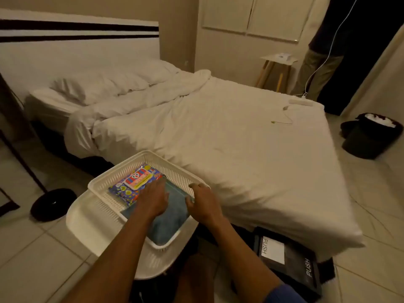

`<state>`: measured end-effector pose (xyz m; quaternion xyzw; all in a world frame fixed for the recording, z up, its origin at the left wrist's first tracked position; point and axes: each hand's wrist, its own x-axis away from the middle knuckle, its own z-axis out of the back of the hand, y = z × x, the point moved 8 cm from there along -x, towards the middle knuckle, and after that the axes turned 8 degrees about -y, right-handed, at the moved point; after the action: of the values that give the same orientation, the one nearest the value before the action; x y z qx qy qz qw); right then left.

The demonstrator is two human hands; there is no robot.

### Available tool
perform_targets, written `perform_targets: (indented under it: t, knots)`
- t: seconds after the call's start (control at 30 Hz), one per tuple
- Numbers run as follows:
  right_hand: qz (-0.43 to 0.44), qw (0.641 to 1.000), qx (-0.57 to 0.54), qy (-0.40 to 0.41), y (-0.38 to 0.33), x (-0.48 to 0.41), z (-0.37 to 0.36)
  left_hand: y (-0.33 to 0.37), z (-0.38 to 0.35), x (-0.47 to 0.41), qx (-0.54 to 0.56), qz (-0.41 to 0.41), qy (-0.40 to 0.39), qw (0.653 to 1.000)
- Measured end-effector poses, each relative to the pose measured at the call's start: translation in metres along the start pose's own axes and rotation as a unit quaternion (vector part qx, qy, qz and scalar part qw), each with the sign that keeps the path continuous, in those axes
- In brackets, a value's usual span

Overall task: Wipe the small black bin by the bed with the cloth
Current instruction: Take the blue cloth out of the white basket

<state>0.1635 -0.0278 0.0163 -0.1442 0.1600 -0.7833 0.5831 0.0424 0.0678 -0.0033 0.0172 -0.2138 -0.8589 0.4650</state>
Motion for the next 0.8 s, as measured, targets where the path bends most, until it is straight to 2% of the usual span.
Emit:
perform_targets:
  t: [0.07, 0.13, 0.27, 0.43, 0.6, 0.8]
  knots:
    - [-0.004, 1.0, 0.002, -0.019, -0.006, -0.016, -0.015, -0.003, -0.004, -0.015, -0.015, -0.028, -0.014, 0.999]
    - [-0.033, 0.996, 0.037, -0.08, -0.005, -0.029, -0.032, -0.004, -0.011, -0.032, -0.04, -0.057, -0.04, 0.997]
    - [-0.064, 0.979, 0.118, -0.155, 0.007, -0.047, -0.066, -0.014, -0.028, -0.063, -0.141, -0.075, -0.086, 0.983]
    - [-0.09, 0.981, 0.1, -0.141, 0.013, -0.06, -0.076, -0.019, -0.038, -0.087, -0.271, -0.091, -0.123, 0.95]
    - [-0.123, 0.98, 0.043, -0.153, 0.021, -0.068, -0.074, -0.022, -0.044, -0.103, -0.315, -0.098, -0.137, 0.934]
    - [-0.076, 0.988, 0.003, -0.136, 0.012, -0.063, -0.059, -0.007, -0.032, -0.105, -0.331, -0.123, -0.155, 0.923]
